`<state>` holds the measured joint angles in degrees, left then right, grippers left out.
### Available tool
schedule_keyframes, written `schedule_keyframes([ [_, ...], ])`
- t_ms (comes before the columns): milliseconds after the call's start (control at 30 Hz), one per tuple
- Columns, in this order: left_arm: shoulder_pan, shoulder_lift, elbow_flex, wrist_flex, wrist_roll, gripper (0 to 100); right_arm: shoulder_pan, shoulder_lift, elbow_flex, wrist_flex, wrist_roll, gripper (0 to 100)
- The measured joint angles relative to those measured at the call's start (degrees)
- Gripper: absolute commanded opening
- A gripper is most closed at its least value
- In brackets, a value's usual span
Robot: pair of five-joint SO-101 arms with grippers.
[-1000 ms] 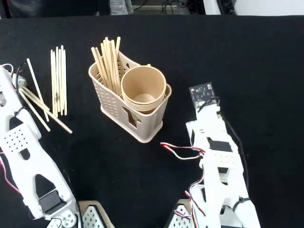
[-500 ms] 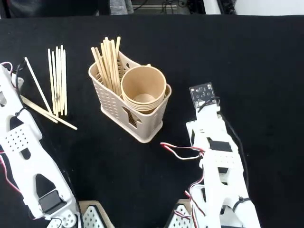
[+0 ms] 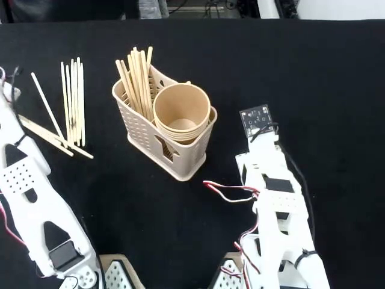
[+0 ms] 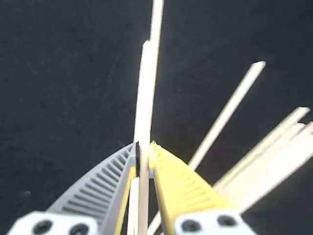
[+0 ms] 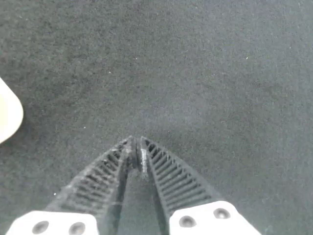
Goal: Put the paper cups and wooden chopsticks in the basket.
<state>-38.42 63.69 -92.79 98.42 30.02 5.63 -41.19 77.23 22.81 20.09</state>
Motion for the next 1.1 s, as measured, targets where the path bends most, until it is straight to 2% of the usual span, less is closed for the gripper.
schedule_keyframes([
  [167, 0.0, -14.7, 0.0, 2.0, -3.2, 3, 0.0, 0.0, 0.0, 0.0, 0.0, 1.3],
  [433, 0.5, -48.0, -0.3, 2.4, -7.6, 3, 0.0, 0.0, 0.0, 0.0, 0.0, 1.3],
  [533, 1.9, -60.6, 0.3, 2.4, -8.6, 3, 0.0, 0.0, 0.0, 0.0, 0.0, 1.3],
  [600, 5.3, -69.1, 3.9, 2.4, -10.5, 3, 0.0, 0.0, 0.0, 0.0, 0.0, 1.3],
  [767, 20.0, -92.0, 29.6, 2.0, -16.0, 3, 0.0, 0.0, 0.0, 0.0, 0.0, 1.3],
  [833, 26.4, -100.5, 40.8, -1.0, -18.2, 3, 0.0, 0.0, 0.0, 0.0, 0.0, 1.3],
  [967, 38.4, -112.0, 66.1, -11.3, -24.2, 3, 0.0, 0.0, 0.0, 0.0, 0.0, 1.3],
  [1100, 48.6, -117.0, 83.3, -24.1, -30.8, 3, 0.0, 0.0, 0.0, 0.0, 0.0, 1.3],
])
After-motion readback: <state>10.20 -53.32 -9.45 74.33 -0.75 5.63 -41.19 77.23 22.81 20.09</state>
